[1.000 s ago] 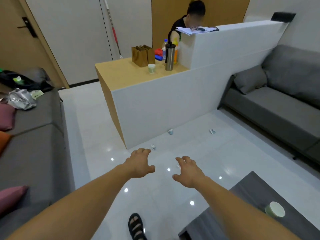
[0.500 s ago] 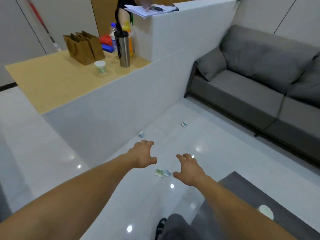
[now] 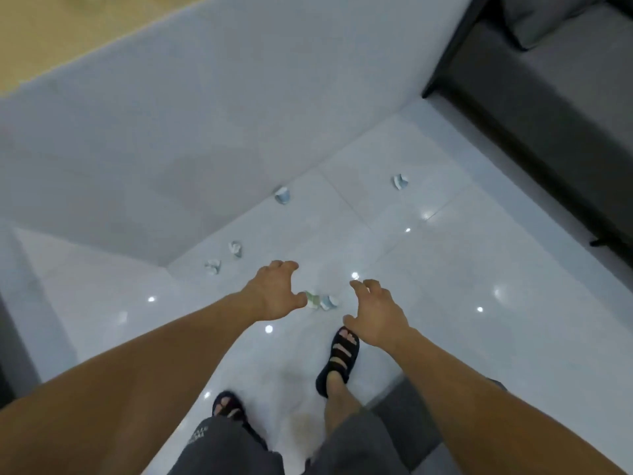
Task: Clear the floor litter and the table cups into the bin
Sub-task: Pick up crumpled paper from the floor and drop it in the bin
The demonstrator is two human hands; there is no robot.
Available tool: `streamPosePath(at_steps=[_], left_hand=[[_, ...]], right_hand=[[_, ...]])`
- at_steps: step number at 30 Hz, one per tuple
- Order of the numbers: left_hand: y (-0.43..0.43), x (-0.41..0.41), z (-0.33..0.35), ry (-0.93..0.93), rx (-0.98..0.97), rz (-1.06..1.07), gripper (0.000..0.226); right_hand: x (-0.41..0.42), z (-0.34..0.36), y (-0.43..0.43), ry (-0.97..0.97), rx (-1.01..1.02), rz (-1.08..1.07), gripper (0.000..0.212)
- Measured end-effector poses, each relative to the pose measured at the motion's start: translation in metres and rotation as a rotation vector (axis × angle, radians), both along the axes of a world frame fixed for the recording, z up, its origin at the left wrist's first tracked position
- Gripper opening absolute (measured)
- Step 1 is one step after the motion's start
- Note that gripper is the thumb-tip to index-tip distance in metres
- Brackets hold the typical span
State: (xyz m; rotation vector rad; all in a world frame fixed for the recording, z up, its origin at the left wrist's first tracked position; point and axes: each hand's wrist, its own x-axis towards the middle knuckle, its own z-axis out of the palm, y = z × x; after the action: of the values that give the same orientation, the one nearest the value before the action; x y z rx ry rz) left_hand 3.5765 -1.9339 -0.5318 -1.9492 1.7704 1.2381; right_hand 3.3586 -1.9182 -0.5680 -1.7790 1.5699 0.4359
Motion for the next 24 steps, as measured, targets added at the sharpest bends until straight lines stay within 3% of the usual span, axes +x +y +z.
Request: streamPosePath(at_steps=[7, 15, 20, 24], left_hand=[[-0.042, -0.014, -0.207, 0.035, 0.106, 0.077, 0.073], [-0.038, -0.002, -0.46, 0.036, 0.161, 0.124, 0.073], [-0.023, 0.0, -0.554, 0.079, 0.105, 0.177, 0.072], [-0.012, -0.004, -0.579, 0.129, 0.075, 0.2, 0.069]], right_hand=[[0.003, -0.207, -0.052, 0.008, 0.109, 0.058, 0.078], [0.0, -0.457, -0.045, 0.123, 0.159, 0.144, 0.078], [0.001, -0.56, -0.033, 0.13, 0.07, 0.179, 0.079], [0.002, -0.593, -0.025, 0.11, -0.043, 0.232, 0.06]])
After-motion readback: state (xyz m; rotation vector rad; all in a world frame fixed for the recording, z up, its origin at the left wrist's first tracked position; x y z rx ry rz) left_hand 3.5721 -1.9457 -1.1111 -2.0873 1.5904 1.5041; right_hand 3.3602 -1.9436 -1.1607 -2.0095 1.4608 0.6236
